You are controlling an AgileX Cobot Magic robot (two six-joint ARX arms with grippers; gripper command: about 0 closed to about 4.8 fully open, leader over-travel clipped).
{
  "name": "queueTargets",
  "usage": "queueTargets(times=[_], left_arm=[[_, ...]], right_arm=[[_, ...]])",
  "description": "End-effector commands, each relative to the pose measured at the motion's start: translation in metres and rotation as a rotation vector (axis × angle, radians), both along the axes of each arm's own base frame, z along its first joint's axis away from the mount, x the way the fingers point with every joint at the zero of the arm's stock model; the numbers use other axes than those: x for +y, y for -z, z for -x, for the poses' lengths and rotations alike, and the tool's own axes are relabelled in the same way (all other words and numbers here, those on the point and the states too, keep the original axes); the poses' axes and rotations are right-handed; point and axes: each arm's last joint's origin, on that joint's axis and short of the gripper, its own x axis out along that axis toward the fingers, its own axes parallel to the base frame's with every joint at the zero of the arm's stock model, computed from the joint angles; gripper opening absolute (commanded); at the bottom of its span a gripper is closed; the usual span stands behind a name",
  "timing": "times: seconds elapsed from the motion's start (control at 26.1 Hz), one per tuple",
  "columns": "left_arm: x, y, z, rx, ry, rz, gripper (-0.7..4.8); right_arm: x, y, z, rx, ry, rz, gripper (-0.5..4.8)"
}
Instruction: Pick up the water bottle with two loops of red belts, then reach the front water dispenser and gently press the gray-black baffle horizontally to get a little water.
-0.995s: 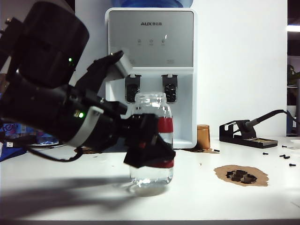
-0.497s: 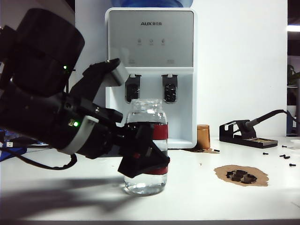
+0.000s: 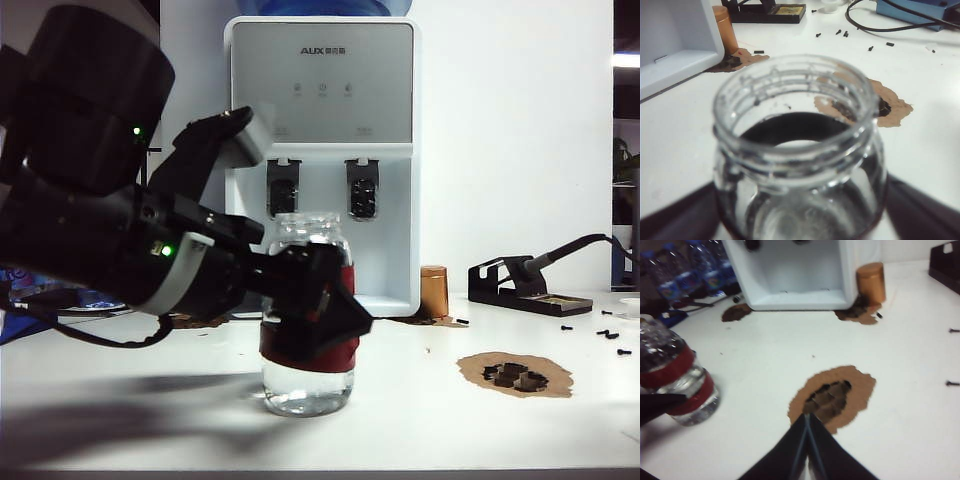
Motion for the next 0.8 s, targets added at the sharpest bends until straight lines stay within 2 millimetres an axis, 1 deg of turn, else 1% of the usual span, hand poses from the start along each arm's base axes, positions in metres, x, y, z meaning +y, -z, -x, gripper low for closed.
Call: queueTargets(times=[0.04,0.19,0.34,0.5,0.61,0.8], left_arm=[[-0.001,-0.003,-0.001,-0.017,0.001,0.015,4.79],[-0.001,-0.003,-0.001,-0.016,0.004,0.016,4.79],[0.0,-0.002,-0.001,-0.007,0.008,0.006,4.79],[0.002,0.001,0.0,0.02,0.024,-0.018,4.79],[0.01,0.006,0.0,0.037,0.019,-0.03,4.79],[0.034,0.016,0.004,0.072,0.059,-0.015,4.79]], right_arm=[[0.0,0.002,0.0,0.009,-0.004,0.008,-0.02],[0.001,0.002,0.0,0.01,-0.022,0.001,-0.02],[0.003,0.001,0.002,0.023,-0.105,-0.053,-0.02],[0.004,0.001,0.002,0.029,-0.129,-0.07,-0.02],[0.004,0.001,0.002,0.035,-0.126,-0.079,-0.02],[0.004,0.001,0.002,0.04,-0.123,-0.089,-0.02]])
